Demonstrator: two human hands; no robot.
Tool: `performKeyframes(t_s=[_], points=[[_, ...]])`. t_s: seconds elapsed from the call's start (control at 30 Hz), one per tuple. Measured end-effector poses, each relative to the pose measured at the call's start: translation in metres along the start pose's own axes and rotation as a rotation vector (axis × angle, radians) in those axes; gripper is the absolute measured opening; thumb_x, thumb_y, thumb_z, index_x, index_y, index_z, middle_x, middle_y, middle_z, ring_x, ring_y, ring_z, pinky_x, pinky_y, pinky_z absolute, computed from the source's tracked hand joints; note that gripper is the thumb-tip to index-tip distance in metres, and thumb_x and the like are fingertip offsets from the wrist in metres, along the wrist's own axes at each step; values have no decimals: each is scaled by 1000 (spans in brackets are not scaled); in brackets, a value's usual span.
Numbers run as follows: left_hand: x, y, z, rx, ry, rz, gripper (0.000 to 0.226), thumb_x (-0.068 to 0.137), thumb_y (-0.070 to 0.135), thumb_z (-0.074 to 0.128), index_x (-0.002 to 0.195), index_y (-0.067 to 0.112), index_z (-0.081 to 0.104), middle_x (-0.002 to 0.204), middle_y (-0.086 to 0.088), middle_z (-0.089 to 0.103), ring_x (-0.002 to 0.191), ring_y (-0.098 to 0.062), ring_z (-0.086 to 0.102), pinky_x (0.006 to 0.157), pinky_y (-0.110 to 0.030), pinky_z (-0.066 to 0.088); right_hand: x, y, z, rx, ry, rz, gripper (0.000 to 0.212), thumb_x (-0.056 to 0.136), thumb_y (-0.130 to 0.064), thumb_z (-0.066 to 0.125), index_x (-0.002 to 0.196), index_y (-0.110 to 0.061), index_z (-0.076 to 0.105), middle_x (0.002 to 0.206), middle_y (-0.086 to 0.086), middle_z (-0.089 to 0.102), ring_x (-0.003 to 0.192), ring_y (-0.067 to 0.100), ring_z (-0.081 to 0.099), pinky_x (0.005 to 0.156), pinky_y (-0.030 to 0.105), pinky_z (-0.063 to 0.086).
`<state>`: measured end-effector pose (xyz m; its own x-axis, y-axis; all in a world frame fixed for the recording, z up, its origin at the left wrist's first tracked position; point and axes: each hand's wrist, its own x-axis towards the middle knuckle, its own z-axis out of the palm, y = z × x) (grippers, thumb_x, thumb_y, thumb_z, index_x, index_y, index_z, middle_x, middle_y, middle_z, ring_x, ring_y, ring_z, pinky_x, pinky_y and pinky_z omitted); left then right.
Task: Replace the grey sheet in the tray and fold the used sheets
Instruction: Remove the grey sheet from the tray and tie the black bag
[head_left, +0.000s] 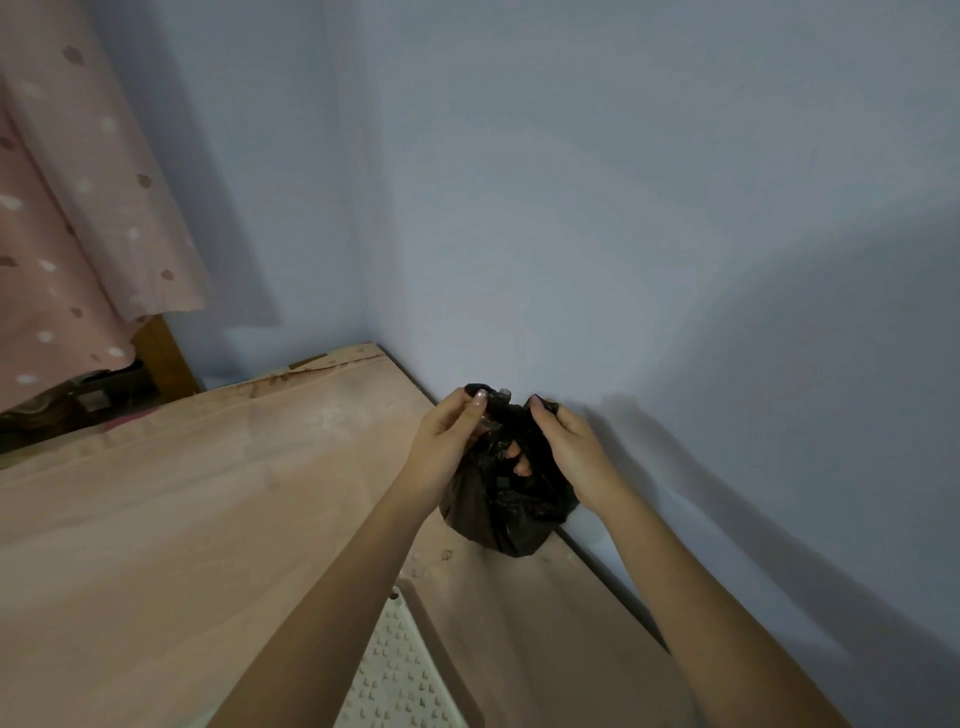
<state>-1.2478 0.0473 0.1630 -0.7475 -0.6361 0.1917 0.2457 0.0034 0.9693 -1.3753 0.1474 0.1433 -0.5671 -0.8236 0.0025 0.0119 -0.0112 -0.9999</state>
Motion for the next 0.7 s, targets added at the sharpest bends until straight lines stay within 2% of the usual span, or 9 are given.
performKeyframes(t_s=[0.1,0.2,0.33,0.5,0.6,0.63,0.7], points=[[-1,-2,-3,-18,-68,-55,26,97,21,48,89,-1,57,80,-14,56,77,-25,55,70,-26,47,2,-2,-5,-17,63,17,34,92,-47,53,81,-17,66,67,8,67,56,20,62,55,27,52],[-2,-3,-4,-41,-117,-101,31,96,20,50,91,-10,54,86,-17,53,83,-26,52,73,-26,46,5,-6,-10,-62,104,11,36,91,-48,54,72,-19,63,64,5,65,54,21,61,56,30,51],[-3,-2,-4,44,-177,-130,32,93,21,56,85,-10,58,85,-12,56,84,-19,57,77,-25,45,7,-8,-11,-63,99,11,39,90,-50,55,76,-14,59,72,9,61,63,26,61,66,36,50],[-4,-5,-5,156,-183,-140,30,93,26,56,80,2,69,83,5,63,86,-7,61,76,-12,44,6,-8,-15,-122,96,-22,39,90,-49,54,72,-14,57,75,7,54,75,25,56,82,54,49],[-3,-7,-3,193,-172,-154,32,93,31,55,90,8,76,93,10,69,96,0,63,80,-6,42,3,-8,-16,-173,99,-37,37,90,-50,53,70,-19,59,72,5,53,72,19,53,74,44,46],[-2,-9,-2,216,-168,-139,28,92,32,57,88,12,77,91,14,70,95,3,63,79,-4,42,2,-8,-16,-182,97,-44,38,91,-49,53,70,-18,59,72,5,53,71,18,53,73,38,44],[-1,-12,-1,261,-148,-86,17,86,28,67,83,15,77,85,11,71,88,-1,65,78,-10,47,2,-8,-16,-186,93,-47,41,91,-48,54,73,-11,59,73,7,53,71,18,52,72,34,42]])
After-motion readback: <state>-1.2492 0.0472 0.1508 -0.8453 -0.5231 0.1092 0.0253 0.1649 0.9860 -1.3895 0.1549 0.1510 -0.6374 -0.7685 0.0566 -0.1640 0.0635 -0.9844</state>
